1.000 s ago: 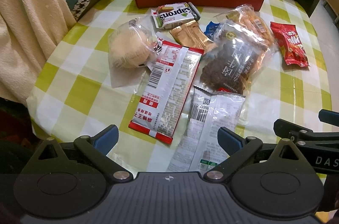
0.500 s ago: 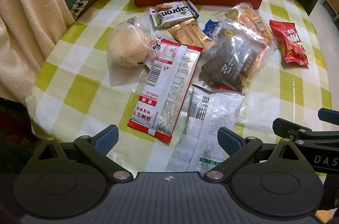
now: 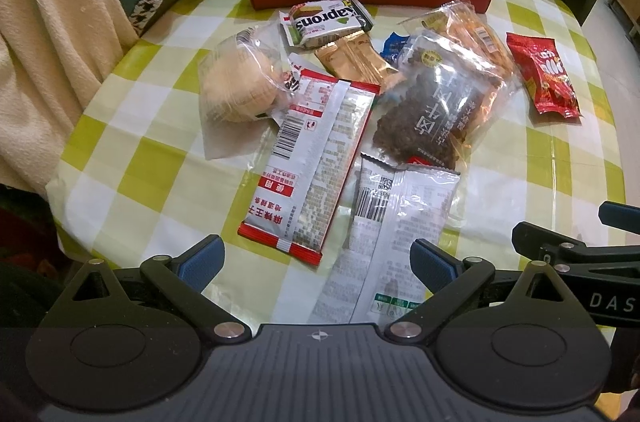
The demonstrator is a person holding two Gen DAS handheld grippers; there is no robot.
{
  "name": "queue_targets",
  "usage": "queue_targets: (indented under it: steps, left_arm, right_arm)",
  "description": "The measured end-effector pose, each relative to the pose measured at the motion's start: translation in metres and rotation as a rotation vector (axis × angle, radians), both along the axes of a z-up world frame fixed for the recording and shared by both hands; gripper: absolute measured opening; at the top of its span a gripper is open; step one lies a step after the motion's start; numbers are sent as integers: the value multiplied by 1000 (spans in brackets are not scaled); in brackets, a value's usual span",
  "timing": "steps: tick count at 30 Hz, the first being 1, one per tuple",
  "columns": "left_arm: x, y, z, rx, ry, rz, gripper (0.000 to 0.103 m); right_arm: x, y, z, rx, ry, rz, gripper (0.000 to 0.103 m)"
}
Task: Organize snacks
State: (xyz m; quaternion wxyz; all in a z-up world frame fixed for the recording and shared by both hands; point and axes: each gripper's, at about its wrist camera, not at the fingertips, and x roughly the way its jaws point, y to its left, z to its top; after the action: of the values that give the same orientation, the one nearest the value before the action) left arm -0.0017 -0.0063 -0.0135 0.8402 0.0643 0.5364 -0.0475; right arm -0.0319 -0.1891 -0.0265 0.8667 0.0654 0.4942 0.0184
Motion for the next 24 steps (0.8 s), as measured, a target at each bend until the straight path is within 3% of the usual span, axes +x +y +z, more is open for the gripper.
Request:
queue_targets:
  steps: [24]
  left_arm:
    - [-1,-5,-4,3,28,-32,99]
  right_arm:
    - [-3,-3,-2,-8,18,-1,103]
